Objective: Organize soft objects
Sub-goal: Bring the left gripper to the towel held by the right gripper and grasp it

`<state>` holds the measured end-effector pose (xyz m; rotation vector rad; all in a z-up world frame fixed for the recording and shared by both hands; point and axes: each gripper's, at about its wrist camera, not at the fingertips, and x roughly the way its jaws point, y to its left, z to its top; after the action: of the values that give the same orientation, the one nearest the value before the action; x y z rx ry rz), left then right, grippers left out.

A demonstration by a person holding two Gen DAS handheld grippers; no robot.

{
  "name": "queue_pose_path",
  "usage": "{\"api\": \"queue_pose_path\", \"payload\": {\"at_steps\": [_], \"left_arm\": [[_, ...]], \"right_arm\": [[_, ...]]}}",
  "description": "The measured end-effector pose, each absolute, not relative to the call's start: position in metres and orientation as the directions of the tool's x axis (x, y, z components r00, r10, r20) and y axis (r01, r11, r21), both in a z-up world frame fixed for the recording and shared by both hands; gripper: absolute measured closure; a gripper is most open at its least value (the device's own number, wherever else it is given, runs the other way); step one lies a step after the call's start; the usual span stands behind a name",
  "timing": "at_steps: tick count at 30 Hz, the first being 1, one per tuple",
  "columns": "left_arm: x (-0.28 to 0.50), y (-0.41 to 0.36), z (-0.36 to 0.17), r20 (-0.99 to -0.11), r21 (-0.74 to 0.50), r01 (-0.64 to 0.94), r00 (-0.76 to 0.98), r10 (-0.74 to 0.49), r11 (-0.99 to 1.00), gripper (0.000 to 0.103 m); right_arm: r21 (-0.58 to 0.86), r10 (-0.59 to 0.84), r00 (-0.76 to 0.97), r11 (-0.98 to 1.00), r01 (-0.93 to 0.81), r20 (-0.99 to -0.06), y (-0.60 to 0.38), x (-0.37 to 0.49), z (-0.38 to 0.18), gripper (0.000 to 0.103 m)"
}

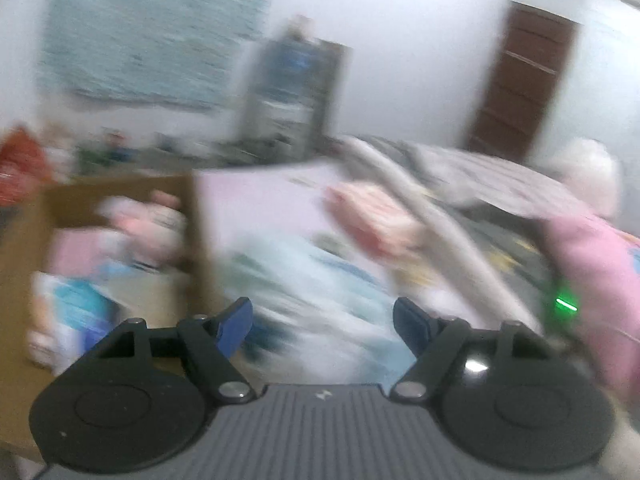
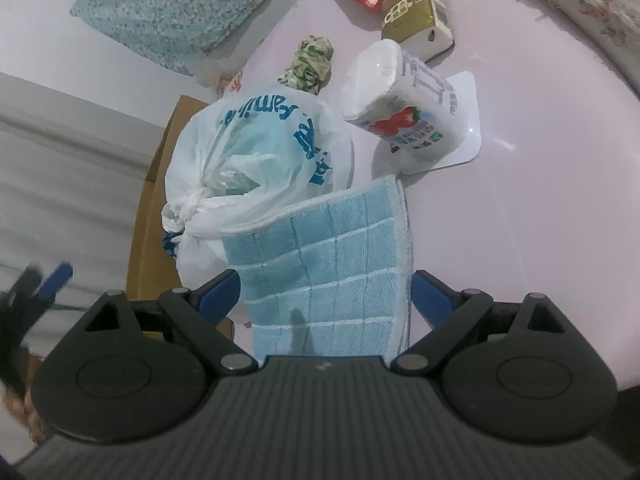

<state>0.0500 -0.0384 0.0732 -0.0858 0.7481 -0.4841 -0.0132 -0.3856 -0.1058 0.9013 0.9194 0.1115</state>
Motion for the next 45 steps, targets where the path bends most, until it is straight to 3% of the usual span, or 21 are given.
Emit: {"api": "queue_pose_path", "payload": {"at_steps": [3, 9, 13, 19, 27, 32, 36, 38, 41, 42, 44, 45], "left_arm": [[0.039, -0.078, 0.048, -0.683, -0.262, 0.476, 0.523, -0.509, 0.84, 0.025], [0.034, -0.144, -0.017, -0.805, -0.132, 0.536, 0.433, -0.406, 0.833, 0.038], [0.044, -0.155, -0.057, -0.836, -0.04, 0.503, 0.456, -0.305, 0.863, 0.046], [0.065, -0.151, -0.087, -0.866, -0.028, 0.435, 0.44, -0.239, 0.9, 0.051], [0.08, -0.148, -0.1, -0.877, -0.064, 0.395, 0.416, -0.241, 0.916, 0.048], [0.082, -0.149, -0.098, -0.879, -0.091, 0.403, 0.397, -0.263, 0.911, 0.072], [0.08, -0.151, -0.094, -0.877, -0.06, 0.405, 0.416, -0.242, 0.912, 0.066], [0.078, -0.152, -0.093, -0.875, -0.051, 0.406, 0.422, -0.237, 0.912, 0.052], [0.081, -0.154, -0.098, -0.883, -0.051, 0.407, 0.409, -0.232, 0.912, 0.054], [0.082, -0.154, -0.099, -0.885, -0.063, 0.399, 0.401, -0.236, 0.915, 0.057], [0.085, -0.152, -0.099, -0.885, -0.104, 0.385, 0.385, -0.262, 0.917, 0.083], [0.085, -0.153, -0.097, -0.884, -0.108, 0.382, 0.386, -0.265, 0.918, 0.089]], "right_arm": [[0.711, 0.434, 0.634, 0.647, 0.275, -0.64, -0.385, -0.02, -0.106, 0.021], [0.669, 0.401, 0.63, 0.695, 0.263, -0.665, -0.381, -0.028, -0.107, 0.04], [0.664, 0.392, 0.64, 0.703, 0.255, -0.661, -0.383, -0.037, -0.107, 0.055], [0.717, 0.425, 0.701, 0.674, 0.176, -0.572, -0.385, -0.049, -0.094, 0.077], [0.782, 0.515, 0.708, 0.617, 0.084, -0.482, -0.378, -0.042, -0.091, 0.081], [0.767, 0.517, 0.66, 0.624, 0.145, -0.545, -0.375, -0.035, -0.114, 0.081], [0.756, 0.514, 0.636, 0.63, 0.177, -0.576, -0.372, -0.035, -0.128, 0.081], [0.762, 0.519, 0.636, 0.622, 0.177, -0.571, -0.372, -0.037, -0.131, 0.082], [0.765, 0.52, 0.636, 0.618, 0.18, -0.57, -0.373, -0.037, -0.133, 0.082], [0.763, 0.518, 0.636, 0.62, 0.183, -0.573, -0.373, -0.036, -0.134, 0.083], [0.764, 0.516, 0.638, 0.619, 0.183, -0.572, -0.373, -0.036, -0.134, 0.084], [0.766, 0.517, 0.64, 0.616, 0.184, -0.569, -0.373, -0.036, -0.134, 0.084]]}}
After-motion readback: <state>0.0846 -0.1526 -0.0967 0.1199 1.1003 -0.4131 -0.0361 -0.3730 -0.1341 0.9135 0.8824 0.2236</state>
